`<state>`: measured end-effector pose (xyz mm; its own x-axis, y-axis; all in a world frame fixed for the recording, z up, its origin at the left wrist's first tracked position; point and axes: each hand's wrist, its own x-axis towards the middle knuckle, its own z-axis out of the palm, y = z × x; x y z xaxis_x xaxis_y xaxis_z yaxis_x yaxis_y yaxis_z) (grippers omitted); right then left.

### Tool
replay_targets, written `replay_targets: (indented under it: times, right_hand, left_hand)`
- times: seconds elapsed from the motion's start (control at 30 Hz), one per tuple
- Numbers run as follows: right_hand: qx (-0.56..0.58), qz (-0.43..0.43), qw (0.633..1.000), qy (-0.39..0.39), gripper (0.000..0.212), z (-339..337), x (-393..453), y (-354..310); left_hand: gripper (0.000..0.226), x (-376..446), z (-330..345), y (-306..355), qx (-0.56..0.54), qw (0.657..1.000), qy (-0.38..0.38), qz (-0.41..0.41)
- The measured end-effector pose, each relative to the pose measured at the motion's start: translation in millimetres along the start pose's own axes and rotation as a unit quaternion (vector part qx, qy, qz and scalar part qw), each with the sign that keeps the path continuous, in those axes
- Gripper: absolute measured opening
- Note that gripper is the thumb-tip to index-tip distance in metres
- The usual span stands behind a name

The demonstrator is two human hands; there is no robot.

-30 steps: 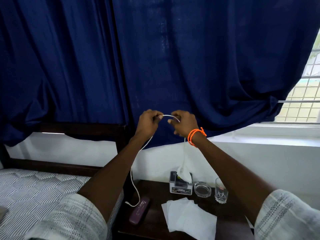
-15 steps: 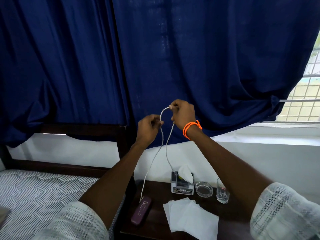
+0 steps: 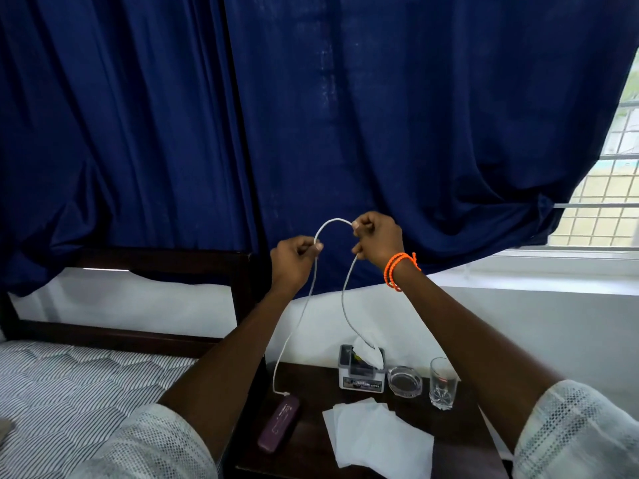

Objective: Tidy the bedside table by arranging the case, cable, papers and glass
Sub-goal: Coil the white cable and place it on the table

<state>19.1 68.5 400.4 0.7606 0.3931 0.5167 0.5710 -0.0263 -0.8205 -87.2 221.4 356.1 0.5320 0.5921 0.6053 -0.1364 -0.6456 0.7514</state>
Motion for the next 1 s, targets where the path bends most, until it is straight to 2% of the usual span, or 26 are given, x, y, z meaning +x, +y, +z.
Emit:
replay_targets:
  times: [0.1, 0.23, 0.3, 0.37, 0.47, 0.57, 0.67, 0.77, 0.87, 1.0]
  right_hand:
    - [-0.036, 0.006, 0.999, -0.032, 0.002, -4.2, -1.1, 9.2]
    - [-0.062, -0.036, 0.994, -0.08, 0.02, 2.5, -5.8, 8.3]
    - [-0.085, -0.074, 0.989, -0.092, 0.015, 9.1, -7.3, 4.3]
    - [-0.105, -0.103, 0.987, -0.07, 0.007, 14.0, -7.1, -0.9]
    - [-0.1, -0.105, 0.989, -0.024, 0.017, 17.2, -3.5, -10.2]
    - [-0.055, -0.083, 0.995, 0.007, 0.018, 15.9, 1.2, -16.0]
    - [-0.028, -0.064, 0.998, 0.007, 0.019, 11.9, 2.5, -14.8]
    - [-0.057, -0.048, 0.997, -0.02, 0.017, 7.6, 1.3, -6.1]
    - [-0.07, -0.038, 0.996, -0.042, 0.01, 2.6, 0.1, 0.8]
    - [-0.073, -0.065, 0.991, -0.096, 0.021, 5.2, -1.0, -5.5]
  left_hand:
    - [0.016, 8.6, -7.5, 7.5, 0.011, 0.999, 0.014, 0.043]
    - [0.016, 20.1, -11.9, 20.7, 0.051, 0.993, -0.011, 0.109]
    - [0.015, 23.4, -12.1, 27.3, 0.069, 0.988, -0.032, 0.136]
    - [0.015, 25.1, -12.8, 32.1, 0.079, 0.984, -0.038, 0.155]
    - [0.02, 19.9, -13.1, 31.4, 0.069, 0.985, -0.035, 0.152]
    - [0.02, 8.4, -9.1, 19.4, 0.066, 0.99, -0.057, 0.113]
    - [0.019, 1.2, -4.9, 10.2, 0.04, 0.995, -0.061, 0.061]
    - [0.017, 2.0, -4.5, 13.5, -0.018, 0.999, -0.036, 0.032]
    - [0.019, 8.6, -9.1, 23.8, -0.011, 0.998, -0.023, 0.065]
    - [0.018, 16.7, -10.7, 33.4, 0.052, 0.988, -0.055, 0.133]
